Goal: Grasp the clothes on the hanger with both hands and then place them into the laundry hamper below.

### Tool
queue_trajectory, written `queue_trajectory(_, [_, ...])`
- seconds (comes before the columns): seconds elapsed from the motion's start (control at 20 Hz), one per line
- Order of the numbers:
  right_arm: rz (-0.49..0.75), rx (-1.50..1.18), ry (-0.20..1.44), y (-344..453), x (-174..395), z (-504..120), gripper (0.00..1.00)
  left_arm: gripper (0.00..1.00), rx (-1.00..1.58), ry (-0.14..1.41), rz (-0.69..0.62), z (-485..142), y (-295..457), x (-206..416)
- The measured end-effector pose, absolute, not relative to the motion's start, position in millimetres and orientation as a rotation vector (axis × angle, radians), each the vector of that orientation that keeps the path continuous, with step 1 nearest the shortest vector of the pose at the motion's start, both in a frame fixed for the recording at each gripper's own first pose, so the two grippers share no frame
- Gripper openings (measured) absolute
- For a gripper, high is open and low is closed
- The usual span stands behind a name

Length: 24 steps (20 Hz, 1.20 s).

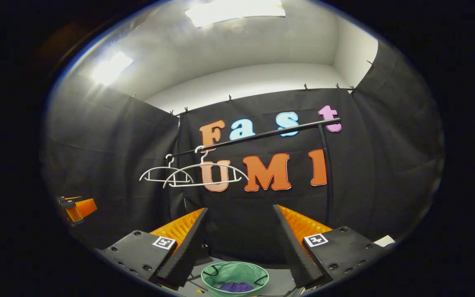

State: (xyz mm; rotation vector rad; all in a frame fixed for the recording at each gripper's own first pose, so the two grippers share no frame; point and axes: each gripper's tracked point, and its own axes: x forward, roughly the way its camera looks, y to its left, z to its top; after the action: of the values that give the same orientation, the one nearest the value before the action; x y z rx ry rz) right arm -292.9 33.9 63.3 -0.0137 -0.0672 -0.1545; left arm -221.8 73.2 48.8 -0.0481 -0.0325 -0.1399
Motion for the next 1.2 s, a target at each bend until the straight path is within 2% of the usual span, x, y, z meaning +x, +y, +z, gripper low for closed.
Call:
queue_trajectory(0.05, [-0.165, -0.014, -0.067, 28, -293, 63, 0.98, 0.91, -0.045, -0.029, -0.14, 47, 72, -221])
queue_trajectory(0.1, [-0.173, -0.025, -0.069, 25, -294, 62, 0.98, 0.91, -0.049, -0.031, -0.144, 47, 70, -220])
queue_trajectory(0.15, [-0.195, -0.065, -0.071, 17, -296, 60, 0.93, 0.92, -0.056, -0.038, -0.153, 48, 65, -219])
queue_trajectory(0.2, [-0.215, -0.093, -0.066, 9, -297, 58, 0.97, 0.99, -0.059, -0.042, -0.156, 49, 61, -218])
queue_trajectory(0.25, [-0.209, -0.097, -0.06, 10, -299, 57, 0.97, 0.99, -0.06, -0.036, -0.156, 45, 60, -216])
queue_trajectory(0.3, [-0.194, -0.088, -0.061, 15, -297, 58, 0.93, 0.91, -0.061, -0.035, -0.163, 44, 58, -215])
queue_trajectory(0.35, [-0.19, -0.074, -0.061, 18, -297, 58, 0.98, 0.92, -0.062, -0.034, -0.17, 45, 54, -215])
queue_trajectory(0.45, [-0.178, -0.063, -0.068, 22, -296, 59, 0.97, 0.95, -0.056, -0.019, -0.17, 41, 53, -214])
queue_trajectory(0.6, [-0.149, -0.063, -0.064, 32, -293, 54, 0.97, 0.95, -0.05, -0.03, -0.173, 47, 52, -218])
queue_trajectory(0.65, [-0.14, -0.058, -0.062, 35, -291, 54, 1.0, 0.95, -0.042, -0.034, -0.169, 48, 53, -218])
queue_trajectory(0.7, [-0.133, -0.055, -0.054, 36, -289, 53, 1.0, 0.95, -0.034, -0.031, -0.161, 48, 55, -218])
queue_trajectory(0.8, [-0.131, -0.054, -0.054, 37, -289, 53, 0.94, 0.91, -0.028, -0.035, -0.169, 49, 53, -218])
queue_trajectory(0.85, [-0.136, -0.054, -0.054, 36, -290, 53, 0.94, 0.91, -0.026, -0.035, -0.173, 49, 53, -219])
queue_trajectory(0.9, [-0.137, -0.054, -0.053, 35, -291, 53, 1.0, 0.95, -0.025, -0.035, -0.17, 49, 54, -218])
queue_trajectory(0.95, [-0.139, -0.056, -0.052, 34, -292, 53, 1.0, 0.91, -0.028, -0.034, -0.166, 49, 56, -218])
queue_trajectory(1.05, [-0.159, -0.061, -0.056, 28, -295, 54, 1.0, 0.92, -0.043, -0.034, -0.174, 49, 54, -222])
queue_trajectory(1.15, [-0.171, -0.061, -0.061, 24, -297, 55, 0.98, 0.95, -0.04, -0.033, -0.173, 47, 57, -223])
queue_trajectory(1.2, [-0.176, -0.063, -0.063, 22, -296, 56, 0.93, 0.91, -0.035, -0.033, -0.167, 47, 59, -222])
